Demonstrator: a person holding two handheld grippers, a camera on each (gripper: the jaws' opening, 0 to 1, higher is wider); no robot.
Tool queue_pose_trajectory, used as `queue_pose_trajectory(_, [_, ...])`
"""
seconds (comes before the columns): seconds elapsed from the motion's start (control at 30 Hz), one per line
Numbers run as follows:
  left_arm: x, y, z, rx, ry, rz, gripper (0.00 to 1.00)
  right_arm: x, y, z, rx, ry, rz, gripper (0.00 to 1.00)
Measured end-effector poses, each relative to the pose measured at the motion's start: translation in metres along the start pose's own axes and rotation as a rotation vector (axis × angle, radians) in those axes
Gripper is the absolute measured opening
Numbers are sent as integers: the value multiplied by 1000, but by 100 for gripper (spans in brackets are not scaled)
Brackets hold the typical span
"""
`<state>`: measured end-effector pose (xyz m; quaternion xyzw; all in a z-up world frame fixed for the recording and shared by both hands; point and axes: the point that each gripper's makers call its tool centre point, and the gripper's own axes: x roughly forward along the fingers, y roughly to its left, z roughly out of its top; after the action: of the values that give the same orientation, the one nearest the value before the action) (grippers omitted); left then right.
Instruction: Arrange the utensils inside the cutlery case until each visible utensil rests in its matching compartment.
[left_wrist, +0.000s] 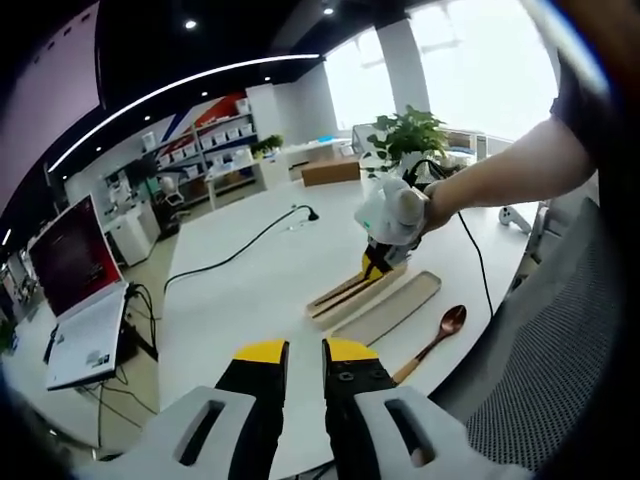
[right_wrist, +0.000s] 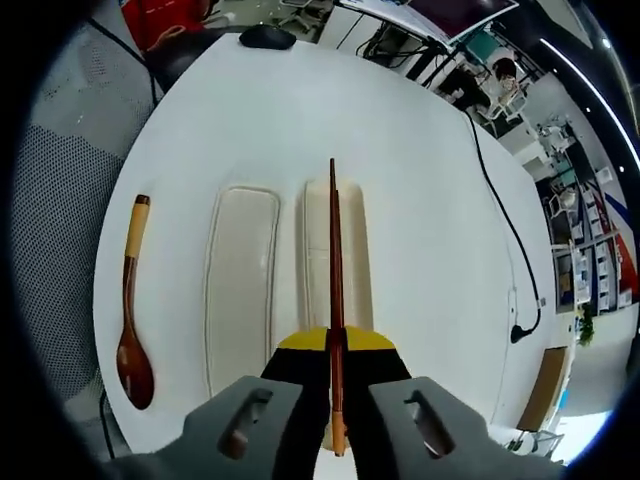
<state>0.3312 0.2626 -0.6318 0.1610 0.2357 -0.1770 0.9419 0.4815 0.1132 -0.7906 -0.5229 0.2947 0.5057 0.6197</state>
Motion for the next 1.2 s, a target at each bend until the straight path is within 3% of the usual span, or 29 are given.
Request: queue_pose_trajectory(1.2, [5,-2,-13,8,66,-20,13,32,-3,-7,-20,13,51,0])
